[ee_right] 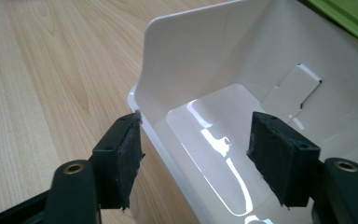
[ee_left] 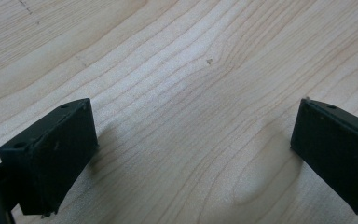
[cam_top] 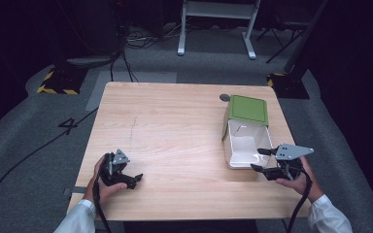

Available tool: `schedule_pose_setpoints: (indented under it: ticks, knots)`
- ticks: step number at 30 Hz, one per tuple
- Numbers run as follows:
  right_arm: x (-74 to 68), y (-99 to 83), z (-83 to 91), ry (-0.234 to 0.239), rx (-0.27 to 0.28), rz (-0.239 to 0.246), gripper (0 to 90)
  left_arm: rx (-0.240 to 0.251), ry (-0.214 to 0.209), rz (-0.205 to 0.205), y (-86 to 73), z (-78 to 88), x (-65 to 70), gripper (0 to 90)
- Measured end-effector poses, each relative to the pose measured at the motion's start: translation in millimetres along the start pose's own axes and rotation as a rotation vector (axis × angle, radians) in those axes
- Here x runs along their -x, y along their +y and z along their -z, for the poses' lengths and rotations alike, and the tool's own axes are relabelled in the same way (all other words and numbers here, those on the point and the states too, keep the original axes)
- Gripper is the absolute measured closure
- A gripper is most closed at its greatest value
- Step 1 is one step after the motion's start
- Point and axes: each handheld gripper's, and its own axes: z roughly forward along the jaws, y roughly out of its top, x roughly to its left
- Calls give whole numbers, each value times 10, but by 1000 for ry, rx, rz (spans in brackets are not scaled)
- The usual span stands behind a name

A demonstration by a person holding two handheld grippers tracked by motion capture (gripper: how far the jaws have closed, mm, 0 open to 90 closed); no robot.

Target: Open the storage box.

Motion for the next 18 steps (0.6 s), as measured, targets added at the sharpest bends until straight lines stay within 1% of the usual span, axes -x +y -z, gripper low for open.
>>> schedule_pose_setpoints:
  ticks: [2,3,7,14,18]
  knots:
    - [3,-10,28,-18,0,-11,291,0,0,0,0,0,0,5]
    - [5,-17,48,-35,-5,-14,277,-1,-1,3,-1,0,2,5]
    - [2,-48,120,-58,3,-22,257,0,-1,1,0,0,1,5]
    - [-43,-84,230,-80,29,-19,213,0,0,0,0,0,0,5]
    - [-85,-85,310,-84,49,-17,213,-1,-1,2,-1,1,2,5]
